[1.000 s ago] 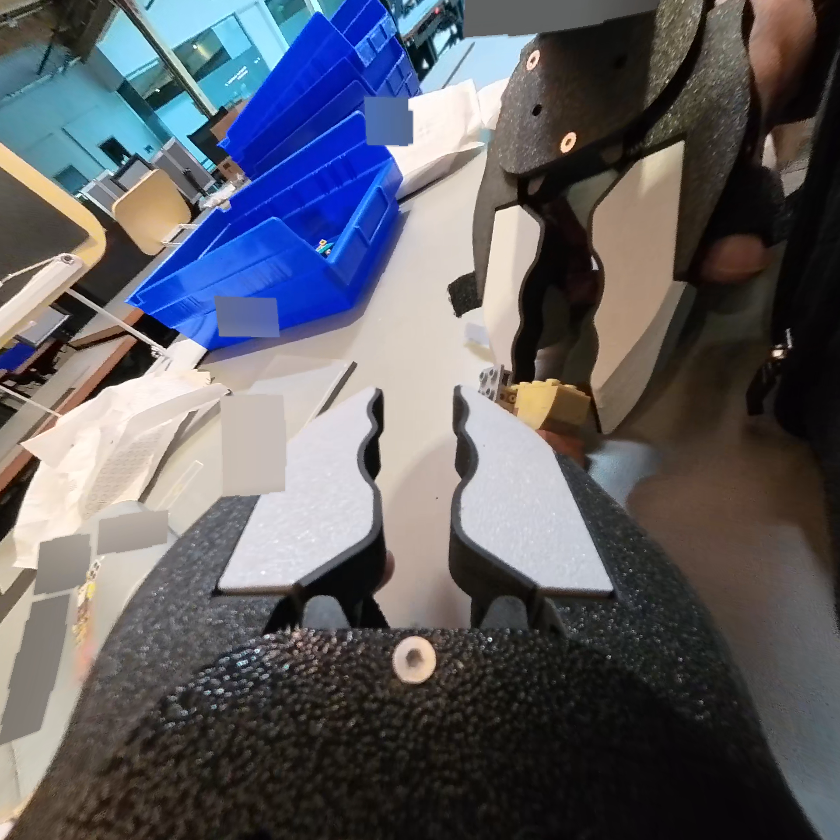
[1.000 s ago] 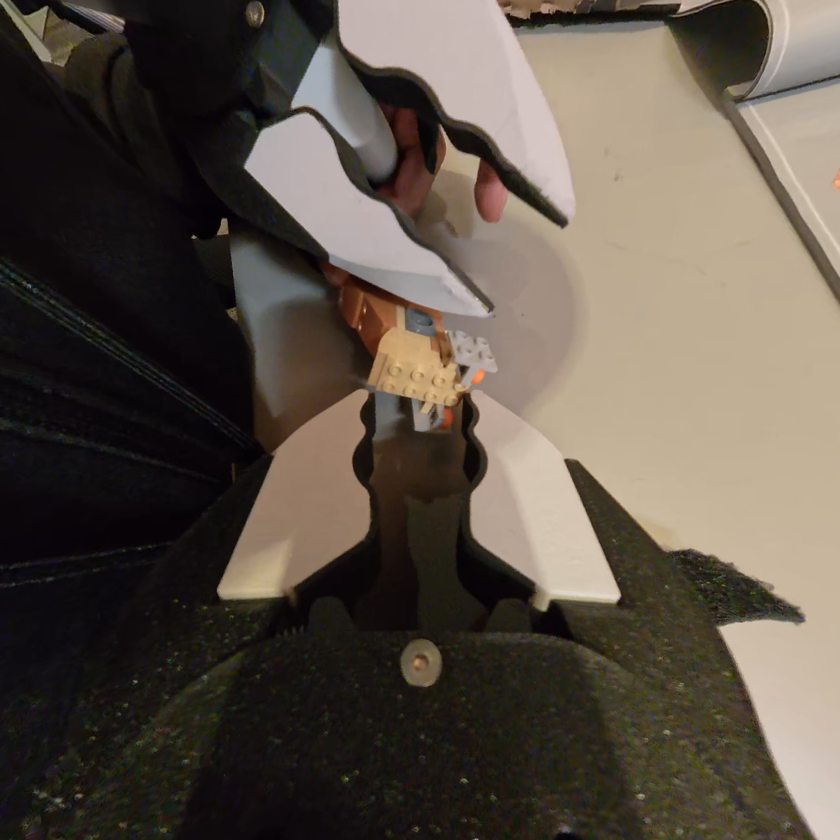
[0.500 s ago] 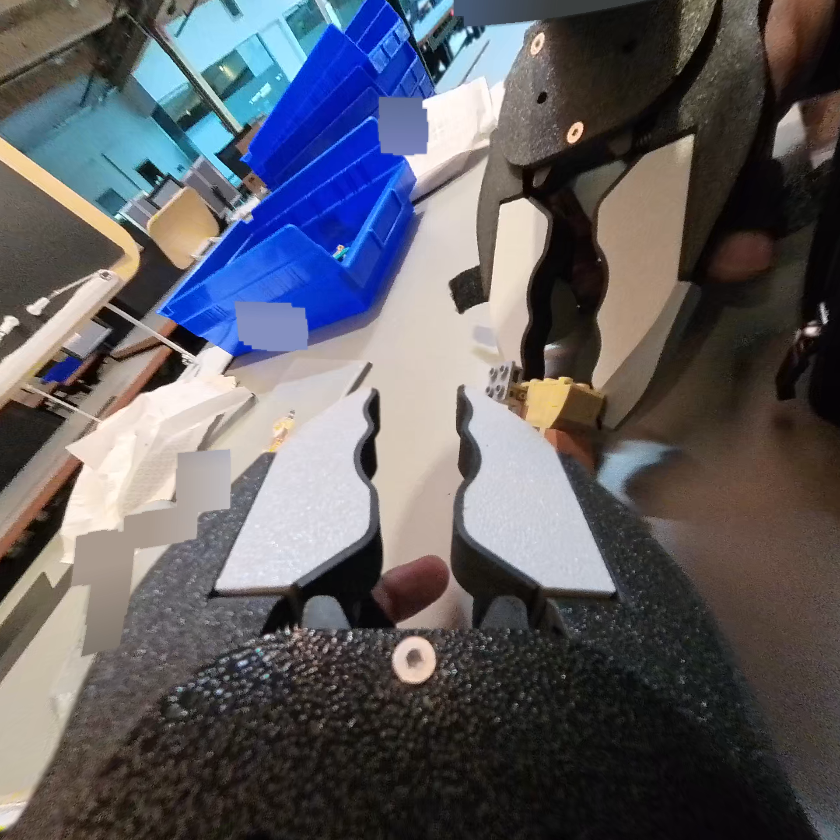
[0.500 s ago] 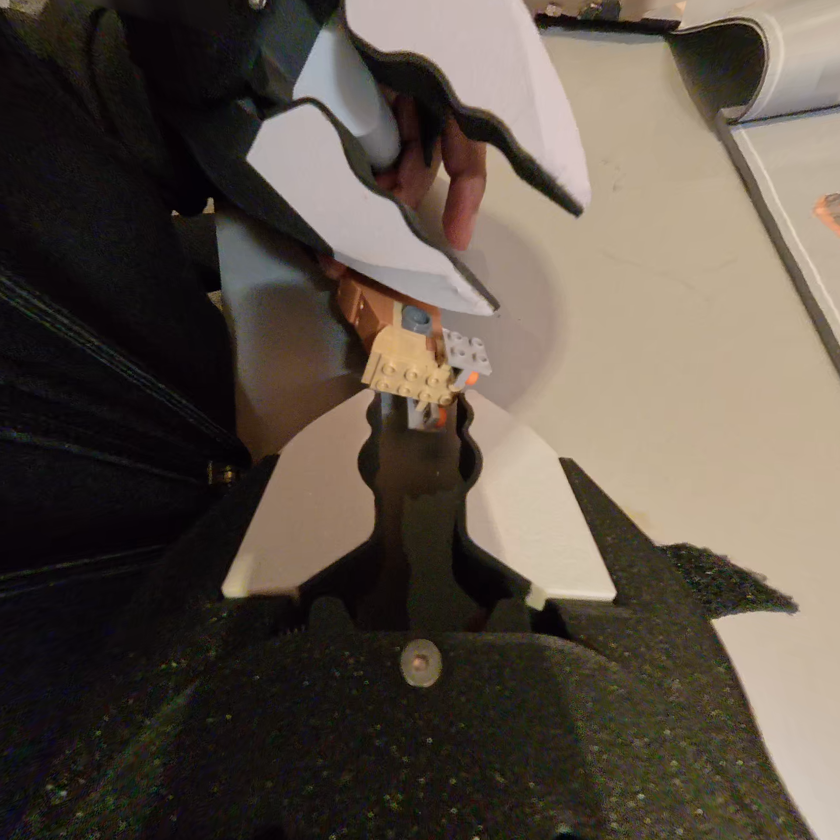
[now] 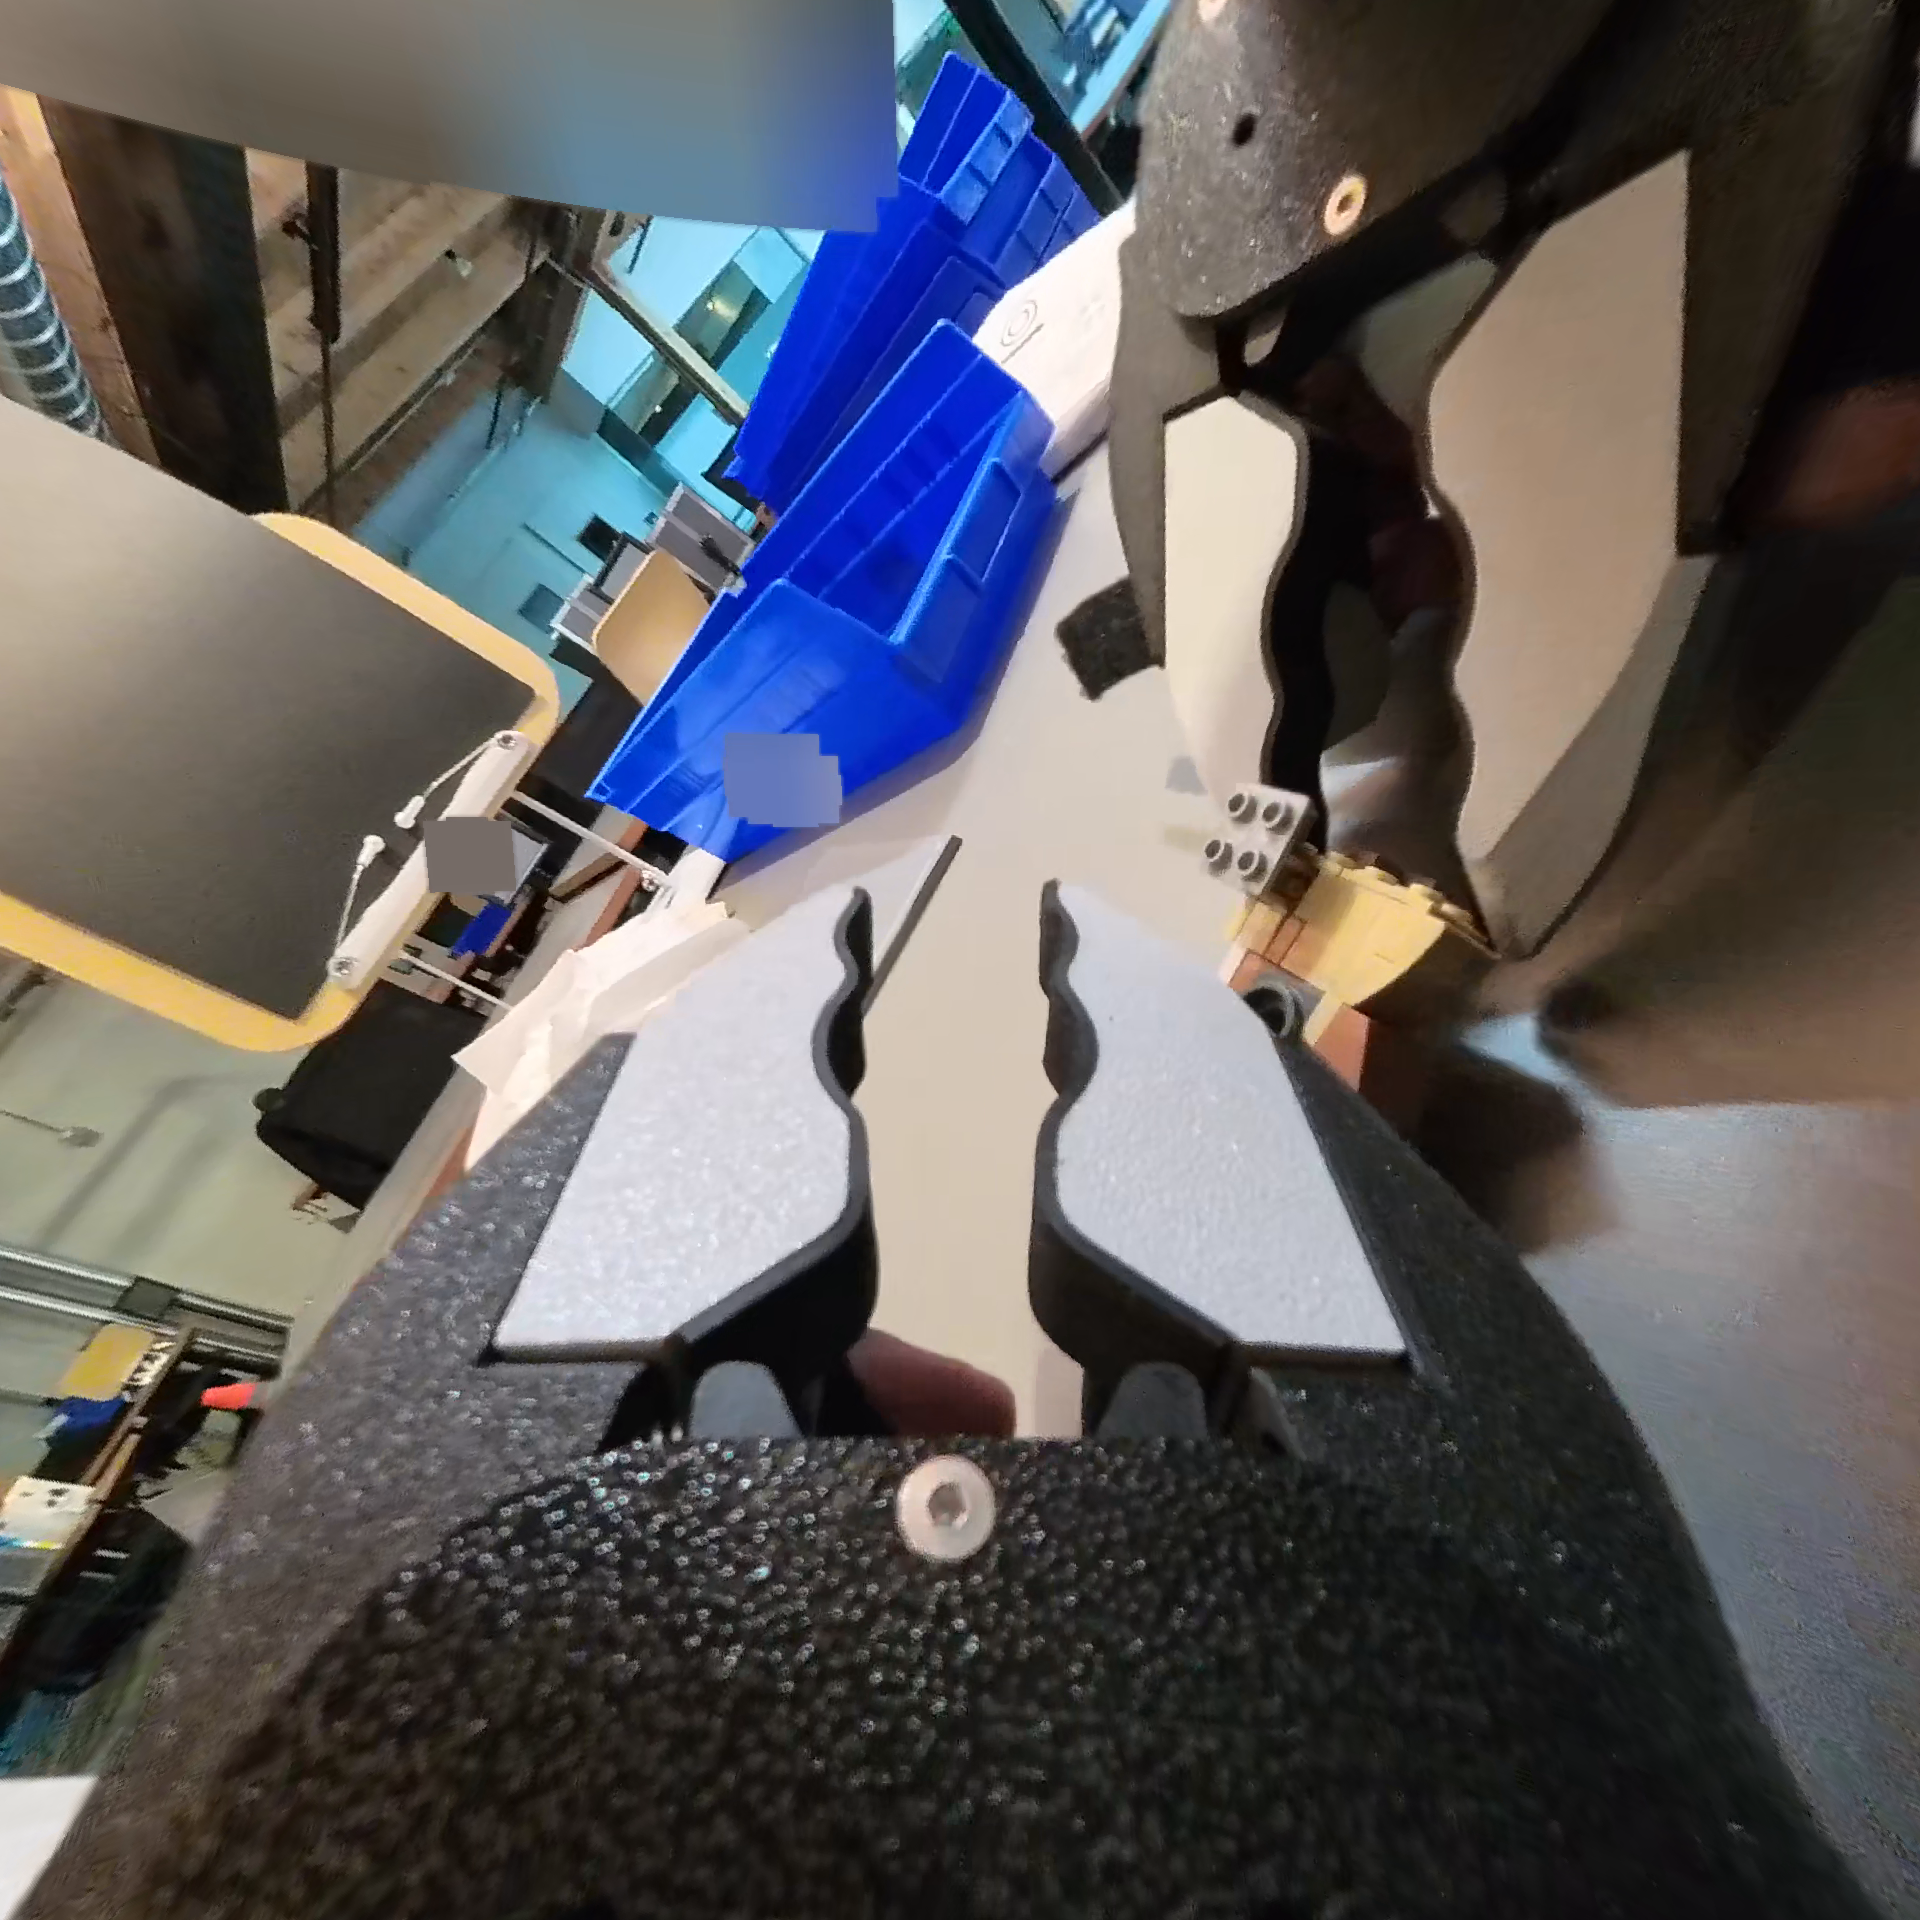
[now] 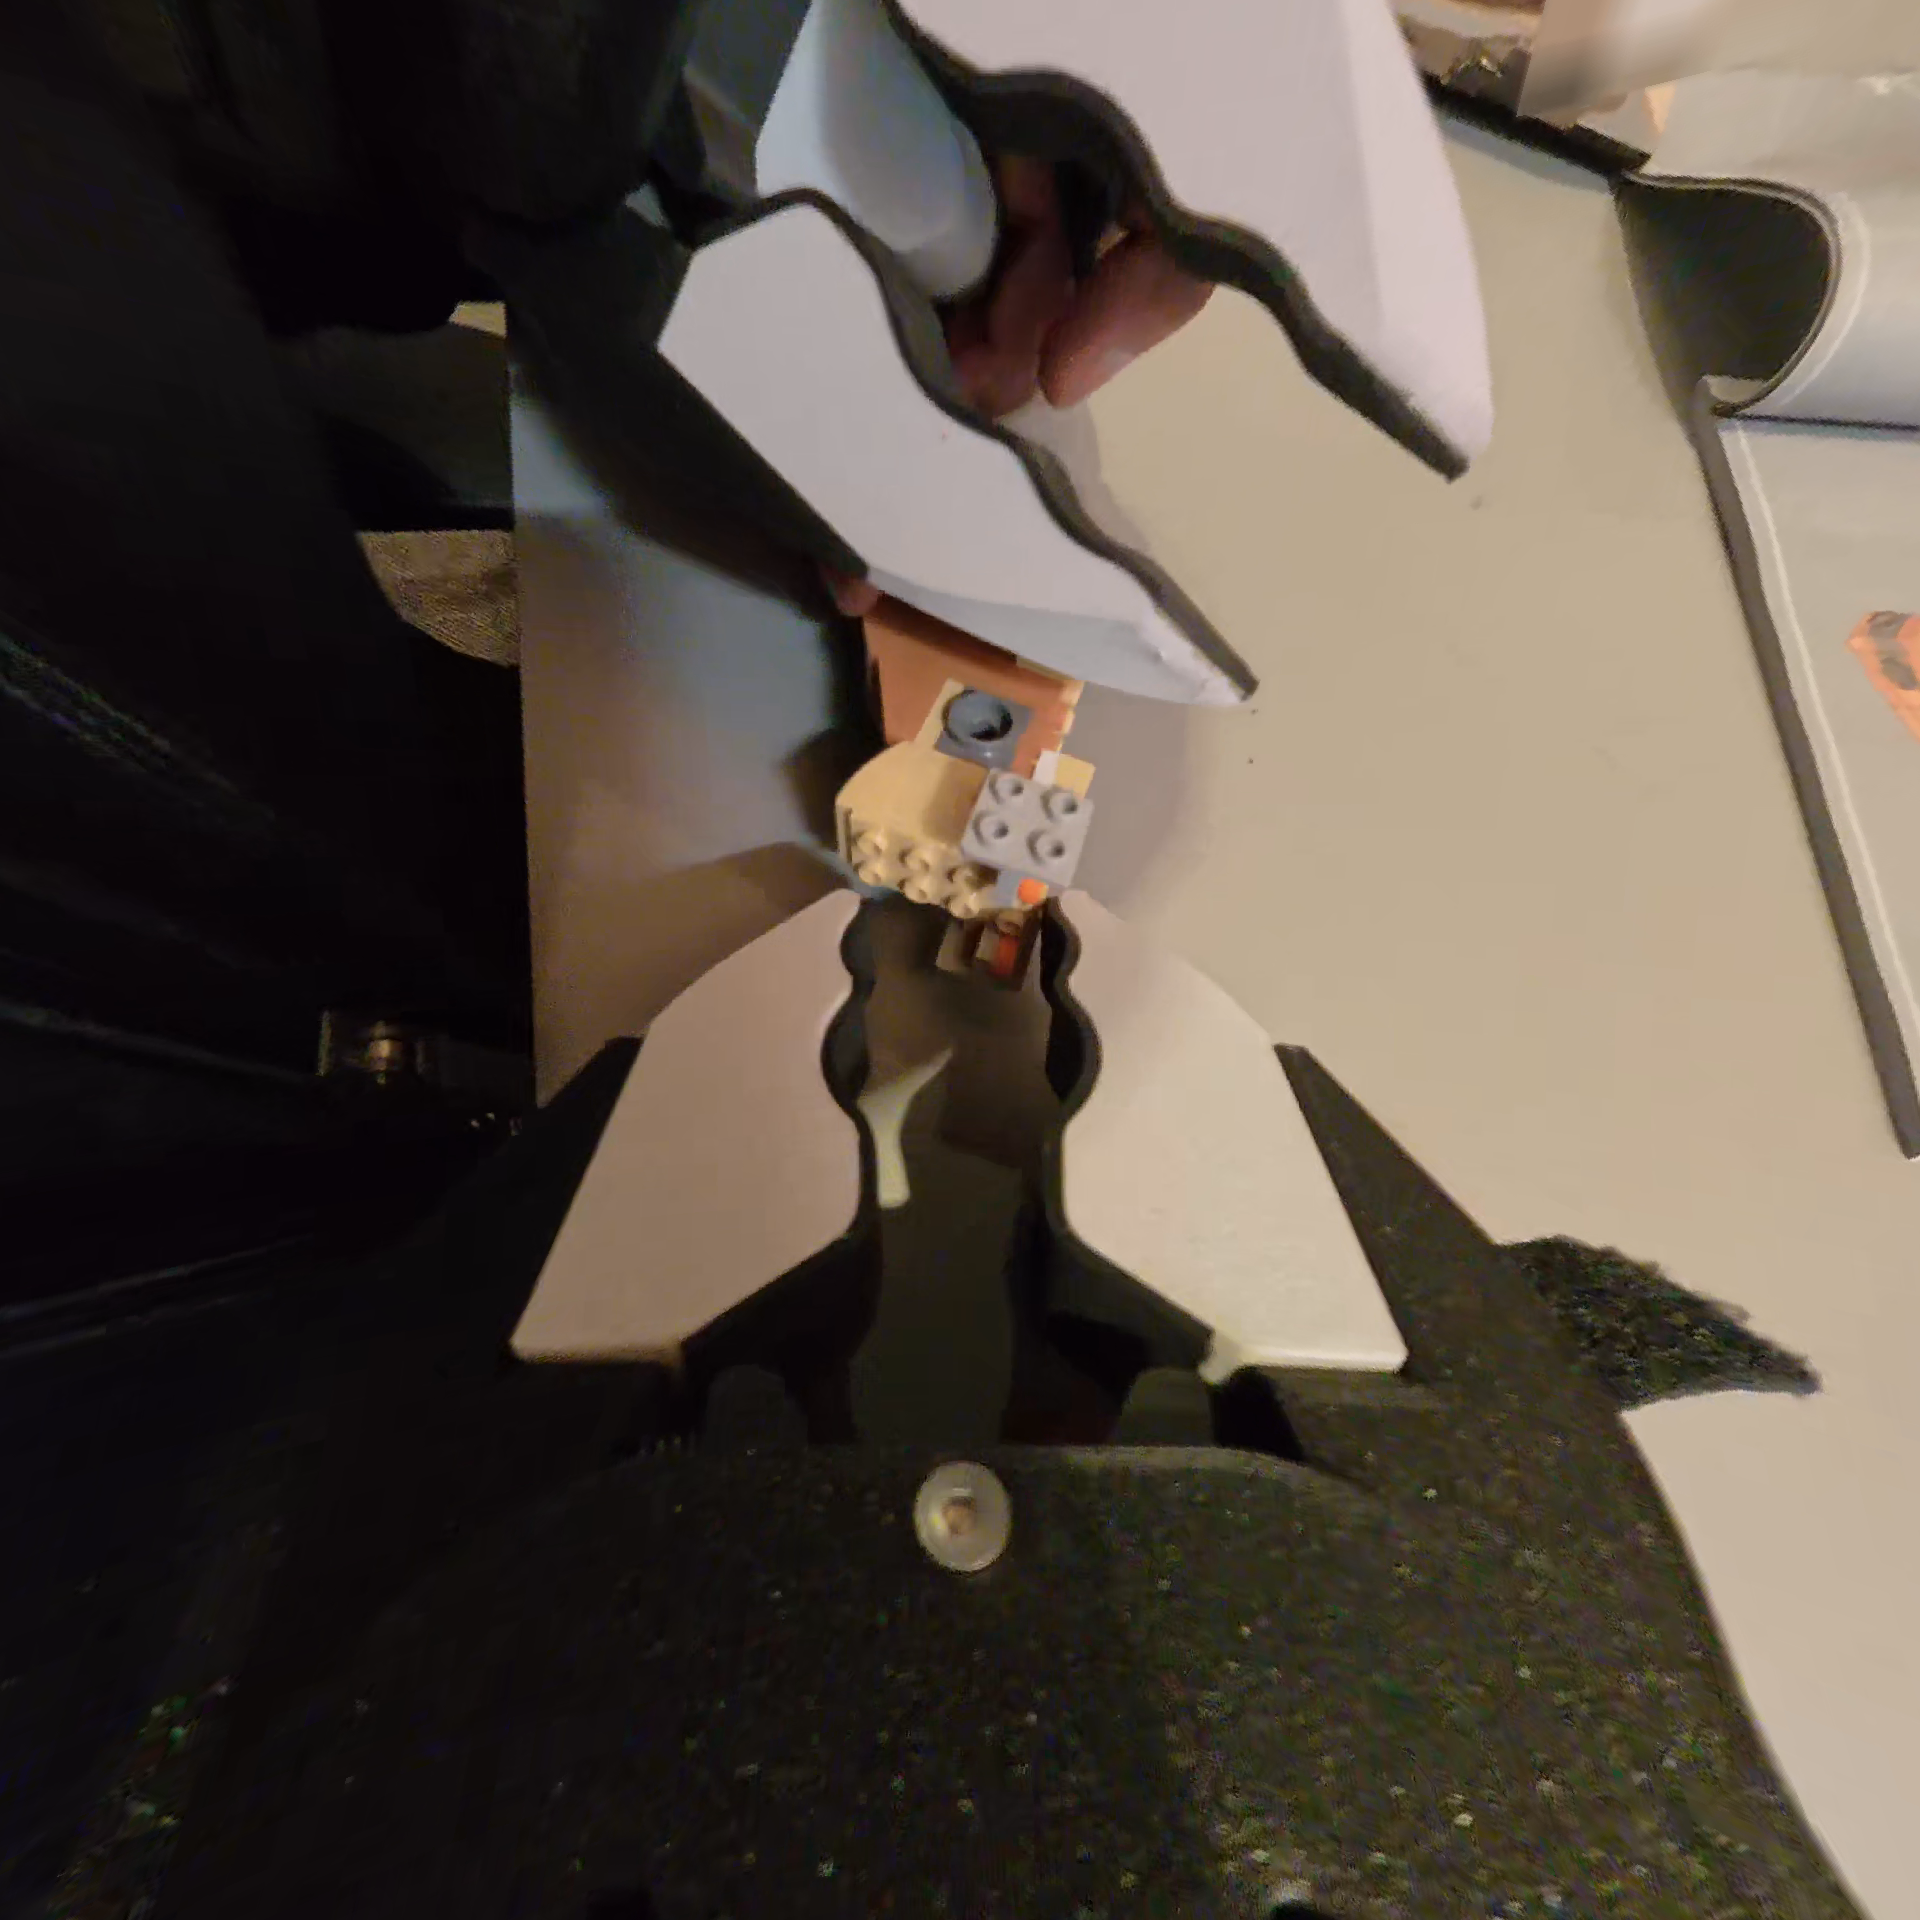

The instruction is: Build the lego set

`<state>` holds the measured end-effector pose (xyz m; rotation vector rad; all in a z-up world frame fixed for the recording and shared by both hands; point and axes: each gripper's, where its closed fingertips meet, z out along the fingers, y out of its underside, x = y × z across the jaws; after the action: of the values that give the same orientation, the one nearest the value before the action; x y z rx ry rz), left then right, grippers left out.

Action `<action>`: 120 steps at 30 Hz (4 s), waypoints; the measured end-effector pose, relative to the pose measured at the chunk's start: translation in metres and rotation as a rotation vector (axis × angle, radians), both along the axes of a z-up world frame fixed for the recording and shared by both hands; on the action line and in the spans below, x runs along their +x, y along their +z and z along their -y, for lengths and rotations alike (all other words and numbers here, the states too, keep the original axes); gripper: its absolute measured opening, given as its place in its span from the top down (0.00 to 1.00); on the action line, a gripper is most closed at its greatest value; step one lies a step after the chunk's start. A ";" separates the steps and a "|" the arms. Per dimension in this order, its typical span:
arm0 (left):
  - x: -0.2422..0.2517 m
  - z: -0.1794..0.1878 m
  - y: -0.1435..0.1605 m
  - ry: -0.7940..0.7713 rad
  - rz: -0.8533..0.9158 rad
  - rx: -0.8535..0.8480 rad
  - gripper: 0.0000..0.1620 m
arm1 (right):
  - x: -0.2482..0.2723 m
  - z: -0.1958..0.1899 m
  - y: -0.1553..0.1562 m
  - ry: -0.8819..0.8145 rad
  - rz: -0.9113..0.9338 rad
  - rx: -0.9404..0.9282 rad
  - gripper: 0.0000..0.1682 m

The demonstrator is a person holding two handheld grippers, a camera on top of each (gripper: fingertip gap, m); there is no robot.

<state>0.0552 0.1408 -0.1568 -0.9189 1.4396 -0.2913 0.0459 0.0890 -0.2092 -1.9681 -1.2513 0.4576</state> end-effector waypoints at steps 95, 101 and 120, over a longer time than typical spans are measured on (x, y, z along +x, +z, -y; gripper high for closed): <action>-0.028 0.076 -0.058 0.581 -0.140 -0.647 0.97 | 0.000 0.016 0.009 0.928 -0.016 0.188 0.94; -0.028 0.077 -0.059 0.578 -0.150 -0.646 0.98 | 0.000 0.017 0.009 0.922 -0.016 0.190 0.95; -0.026 0.080 -0.060 0.561 -0.168 -0.621 0.99 | -0.001 0.017 0.009 0.897 -0.023 0.188 0.95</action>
<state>0.0295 0.0611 -0.2164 -1.8422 1.1872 -0.2424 0.0446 0.0717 -0.2005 -1.1533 -2.0451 0.7465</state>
